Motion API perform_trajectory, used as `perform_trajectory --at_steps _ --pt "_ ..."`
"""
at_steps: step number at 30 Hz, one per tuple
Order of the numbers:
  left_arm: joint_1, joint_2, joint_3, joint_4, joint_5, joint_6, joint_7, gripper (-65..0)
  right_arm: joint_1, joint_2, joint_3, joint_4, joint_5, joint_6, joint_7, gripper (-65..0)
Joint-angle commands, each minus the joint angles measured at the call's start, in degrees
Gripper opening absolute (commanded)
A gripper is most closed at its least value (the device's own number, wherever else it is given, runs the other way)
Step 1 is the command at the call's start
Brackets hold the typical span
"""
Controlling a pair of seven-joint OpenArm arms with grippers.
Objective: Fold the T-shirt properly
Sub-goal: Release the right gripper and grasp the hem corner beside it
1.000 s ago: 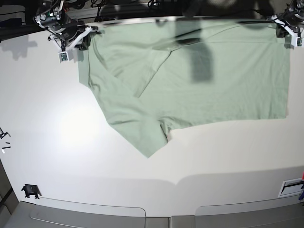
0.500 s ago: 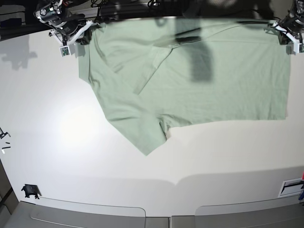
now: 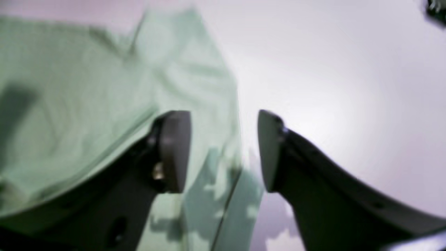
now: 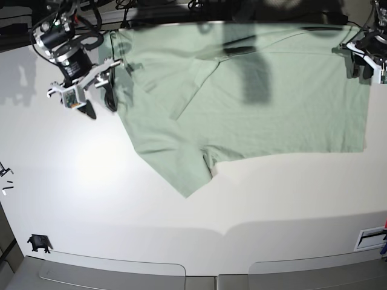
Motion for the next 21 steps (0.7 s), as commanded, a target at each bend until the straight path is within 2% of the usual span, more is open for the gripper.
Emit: perform_trajectory --at_steps 1,4,9,12,18,21 --pt "0.2 -1.1 -0.7 0.9 -0.5 0.0 -1.1 -44.3 2.1 0.6 0.3 0.8 -0.3 -0.3 1.7 -34.8" --pt "0.2 -1.1 -0.7 0.9 -0.5 0.0 -1.1 -44.3 8.0 0.7 0.3 -1.6 -3.5 -0.5 1.7 -34.8" --pt "0.2 -1.1 -0.7 0.9 -0.5 0.0 -1.1 -44.3 17.9 1.1 0.2 -14.6 -2.2 -0.3 1.6 -34.8" --pt "0.2 -1.1 -0.7 0.9 -0.5 0.0 -1.1 -44.3 24.2 3.4 -0.3 -27.5 1.7 1.4 0.2 -34.8" --pt "0.2 -1.1 -0.7 0.9 -0.5 0.0 -1.1 -44.3 38.1 9.4 -2.8 -56.0 9.1 7.8 -6.7 -34.8" --pt "0.2 -1.1 -0.7 0.9 -0.5 0.0 -1.1 -44.3 43.9 11.4 -5.3 -67.5 10.7 8.7 -8.1 -34.8"
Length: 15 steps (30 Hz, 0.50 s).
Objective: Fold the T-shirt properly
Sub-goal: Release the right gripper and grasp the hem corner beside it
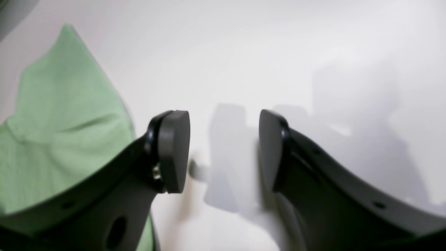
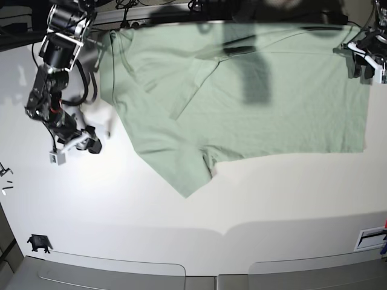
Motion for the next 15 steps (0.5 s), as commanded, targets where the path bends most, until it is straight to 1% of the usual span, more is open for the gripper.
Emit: perform_trajectory --at_steps 1,4,7,11,15 --pt "0.2 -0.9 -0.5 0.9 -0.5 0.0 -1.2 -44.3 2.7 1.3 -0.9 -1.6 0.9 0.4 1.0 -34.8" --pt "0.2 -0.9 -0.5 0.9 -0.5 0.0 -1.2 -44.3 6.1 1.2 -4.7 -7.2 0.9 0.4 1.0 -34.8" --pt "0.2 -0.9 -0.5 0.9 -0.5 0.0 -1.2 -44.3 7.3 0.2 -8.7 -7.9 0.9 0.4 1.0 -34.8" --pt "0.2 -0.9 -0.5 0.9 -0.5 0.0 -1.1 -44.3 7.5 -1.7 -12.8 -7.9 1.0 0.4 1.0 -34.8" --pt "0.2 -0.9 -0.5 0.9 -0.5 0.0 -1.1 -44.3 7.5 -4.3 -14.0 -7.9 0.9 0.4 0.6 -34.8"
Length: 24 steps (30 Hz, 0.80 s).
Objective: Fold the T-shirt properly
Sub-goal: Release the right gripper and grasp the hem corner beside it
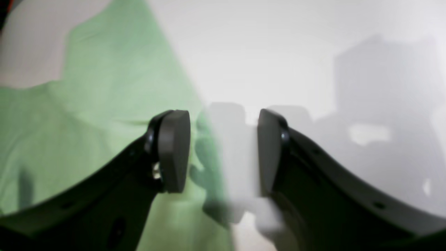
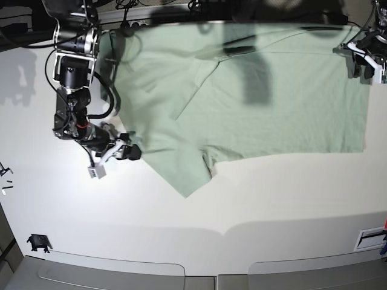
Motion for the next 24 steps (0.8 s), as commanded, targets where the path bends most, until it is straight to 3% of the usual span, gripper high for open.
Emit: perform_trajectory --at_steps 1,9,11,15,24 --pt "0.2 -1.0 -0.5 0.9 -0.5 0.0 -1.1 -44.3 1.0 -0.2 -0.1 0.5 -0.6 0.3 -1.0 -34.8" --pt "0.2 -1.0 -0.5 0.9 -0.5 0.0 -1.1 -44.3 1.0 -3.0 -0.1 0.5 -0.7 0.3 -1.0 -35.8" --pt "0.2 -1.0 -0.5 0.9 -0.5 0.0 -1.0 -44.3 1.0 -3.1 -0.1 0.5 -0.7 0.3 -1.3 -41.8" --pt "0.2 -1.0 -0.5 0.9 -0.5 0.0 -1.0 -44.3 1.0 -3.1 -0.1 0.5 -0.7 0.3 -1.4 -65.0" --pt "-2.1 -1.0 -0.5 0.8 -0.5 0.0 -1.6 -44.2 1.0 -3.1 -0.1 0.5 -0.7 0.3 -1.4 -65.0"
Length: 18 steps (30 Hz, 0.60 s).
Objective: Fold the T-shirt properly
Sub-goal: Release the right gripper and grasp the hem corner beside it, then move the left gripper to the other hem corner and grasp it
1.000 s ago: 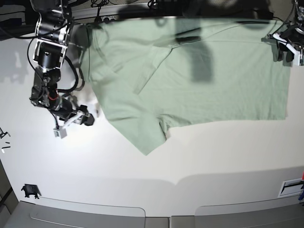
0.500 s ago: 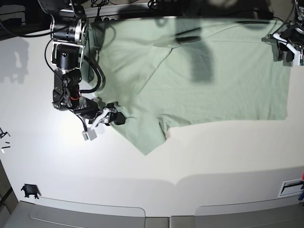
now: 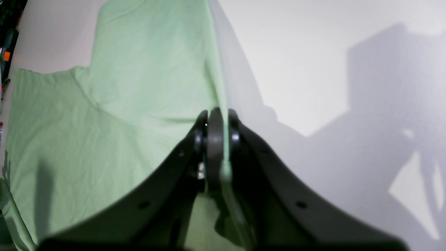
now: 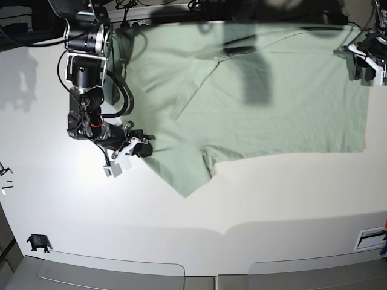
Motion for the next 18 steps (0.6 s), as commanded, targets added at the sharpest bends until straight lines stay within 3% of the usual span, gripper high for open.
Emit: perform_trajectory --at_steps 1,8,13,18 --pt "-1.2 -1.1 -0.5 0.7 -0.3 0.0 -1.6 -44.2 1.1 0.3 -0.1 0.5 -0.3 0.1 -0.4 -65.0" --pt "-14.9 -2.0 -0.3 -9.9 -0.3 0.0 -2.8 -35.8 1.1 0.3 -0.1 0.5 -0.3 0.1 -0.4 -65.0" --pt "-28.4 -6.4 1.4 -29.2 -3.0 -0.1 -4.3 -35.4 1.1 0.3 -0.1 0.5 -0.3 0.1 -0.4 -65.0" --pt "-41.7 -10.8 7.5 -48.1 -5.3 -0.5 -4.4 -32.7 1.1 0.2 -0.1 0.5 -0.3 0.1 -0.3 -65.0"
